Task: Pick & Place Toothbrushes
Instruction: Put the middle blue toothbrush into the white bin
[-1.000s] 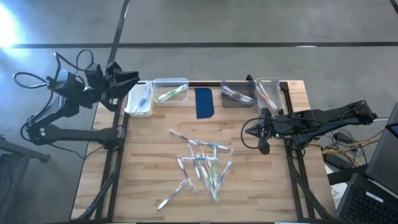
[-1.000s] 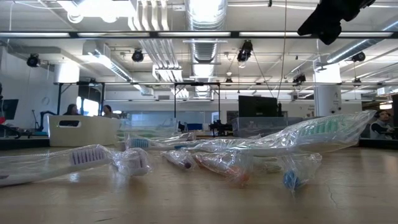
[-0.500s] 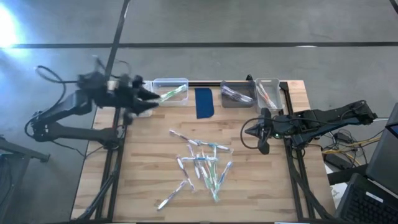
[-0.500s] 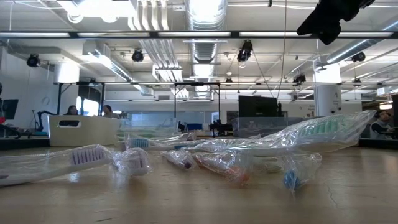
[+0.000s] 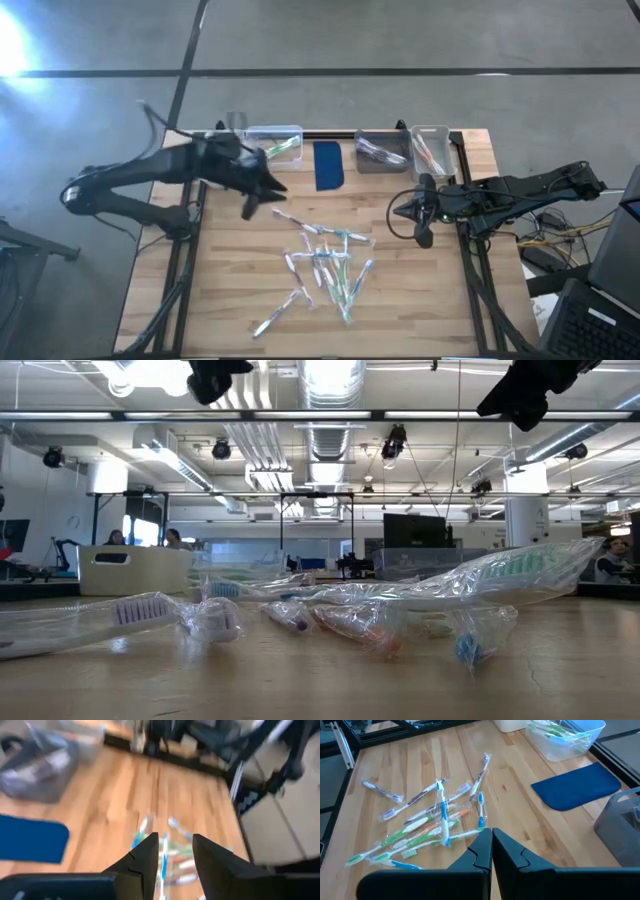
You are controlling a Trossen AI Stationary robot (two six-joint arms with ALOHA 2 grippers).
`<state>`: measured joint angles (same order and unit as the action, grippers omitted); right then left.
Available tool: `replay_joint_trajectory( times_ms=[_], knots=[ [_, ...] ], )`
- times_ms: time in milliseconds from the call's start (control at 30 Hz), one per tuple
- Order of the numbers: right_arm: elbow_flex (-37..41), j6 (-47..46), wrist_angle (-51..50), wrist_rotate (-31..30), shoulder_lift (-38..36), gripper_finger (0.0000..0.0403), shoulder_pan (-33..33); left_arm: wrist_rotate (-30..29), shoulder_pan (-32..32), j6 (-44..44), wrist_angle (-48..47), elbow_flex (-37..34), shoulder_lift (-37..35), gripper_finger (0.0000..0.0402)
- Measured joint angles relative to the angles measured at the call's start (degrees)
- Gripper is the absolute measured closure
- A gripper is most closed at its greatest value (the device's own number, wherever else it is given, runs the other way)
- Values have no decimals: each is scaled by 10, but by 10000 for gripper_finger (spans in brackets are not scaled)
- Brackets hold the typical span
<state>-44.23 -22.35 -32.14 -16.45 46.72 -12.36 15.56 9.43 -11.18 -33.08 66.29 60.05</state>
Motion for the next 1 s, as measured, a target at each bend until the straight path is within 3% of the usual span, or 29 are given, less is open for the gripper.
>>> replay_joint_trajectory(
  times_ms=[533, 667, 933, 1000],
  knots=[
    [0, -2, 7, 0, 0, 394, 0, 27, -52, -2, -1, 52, 159, 282],
    [0, -2, 31, 0, 0, 394, 0, 64, -52, -72, 10, 78, 190, 282],
    [0, -2, 84, 1, 0, 394, 0, 65, -52, -142, 93, 80, 243, 285],
    [0, -4, 103, 24, 1, 394, 0, 65, -52, -163, 94, 80, 256, 284]
  ],
)
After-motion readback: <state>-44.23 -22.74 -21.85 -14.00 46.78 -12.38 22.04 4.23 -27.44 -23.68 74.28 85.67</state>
